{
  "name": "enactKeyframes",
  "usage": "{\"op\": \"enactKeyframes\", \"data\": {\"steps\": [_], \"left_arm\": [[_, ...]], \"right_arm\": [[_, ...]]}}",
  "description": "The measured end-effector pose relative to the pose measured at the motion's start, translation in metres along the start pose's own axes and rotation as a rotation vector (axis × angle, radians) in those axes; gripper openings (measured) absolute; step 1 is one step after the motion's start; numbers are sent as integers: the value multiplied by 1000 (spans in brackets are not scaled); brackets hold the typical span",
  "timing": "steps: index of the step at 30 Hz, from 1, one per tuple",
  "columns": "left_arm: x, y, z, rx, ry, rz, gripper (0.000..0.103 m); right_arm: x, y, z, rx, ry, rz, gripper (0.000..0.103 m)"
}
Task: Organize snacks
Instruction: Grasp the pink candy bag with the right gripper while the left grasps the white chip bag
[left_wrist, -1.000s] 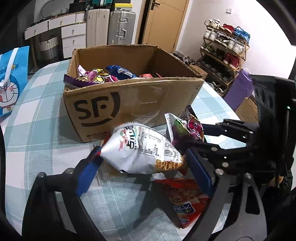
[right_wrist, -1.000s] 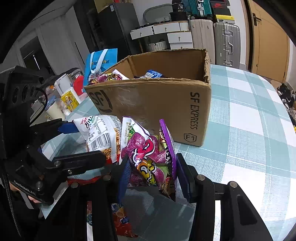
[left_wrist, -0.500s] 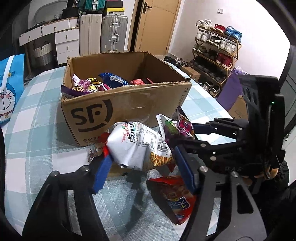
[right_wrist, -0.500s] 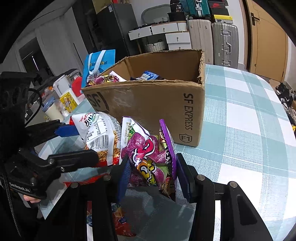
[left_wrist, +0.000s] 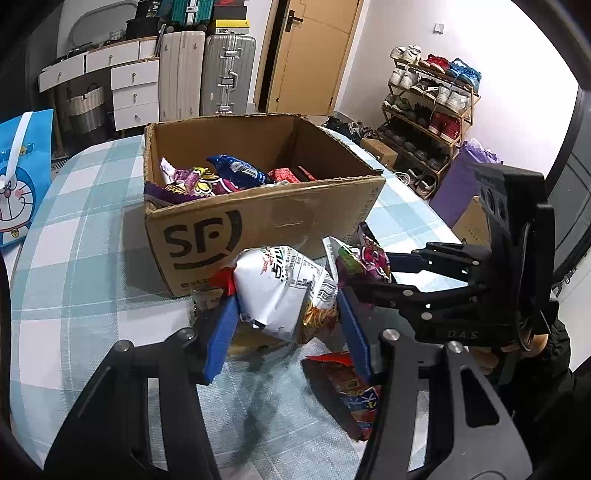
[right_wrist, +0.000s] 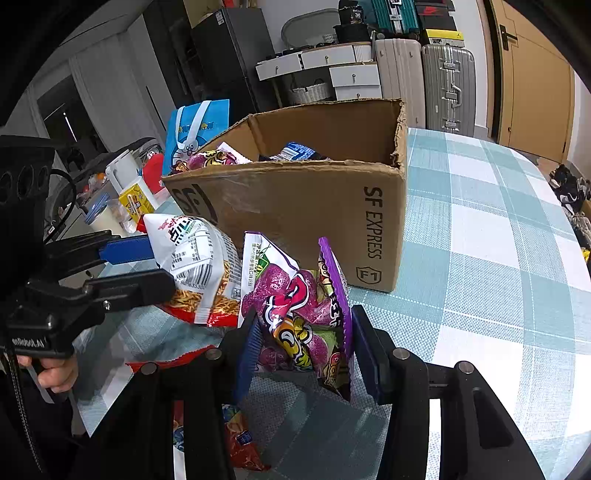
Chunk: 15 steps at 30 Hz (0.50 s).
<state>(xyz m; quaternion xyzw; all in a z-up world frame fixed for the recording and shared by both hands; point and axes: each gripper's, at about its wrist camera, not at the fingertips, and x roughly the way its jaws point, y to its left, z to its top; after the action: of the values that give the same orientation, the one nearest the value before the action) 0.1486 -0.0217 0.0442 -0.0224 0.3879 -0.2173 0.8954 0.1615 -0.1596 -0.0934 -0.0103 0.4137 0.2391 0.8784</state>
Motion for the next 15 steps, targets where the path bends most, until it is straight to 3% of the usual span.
{"op": "enactKeyframes", "data": {"steps": [15], "left_arm": [[-10,15,-1,27,19,-2,48]], "right_arm": [[-4,1,0,3,0,7,48]]}}
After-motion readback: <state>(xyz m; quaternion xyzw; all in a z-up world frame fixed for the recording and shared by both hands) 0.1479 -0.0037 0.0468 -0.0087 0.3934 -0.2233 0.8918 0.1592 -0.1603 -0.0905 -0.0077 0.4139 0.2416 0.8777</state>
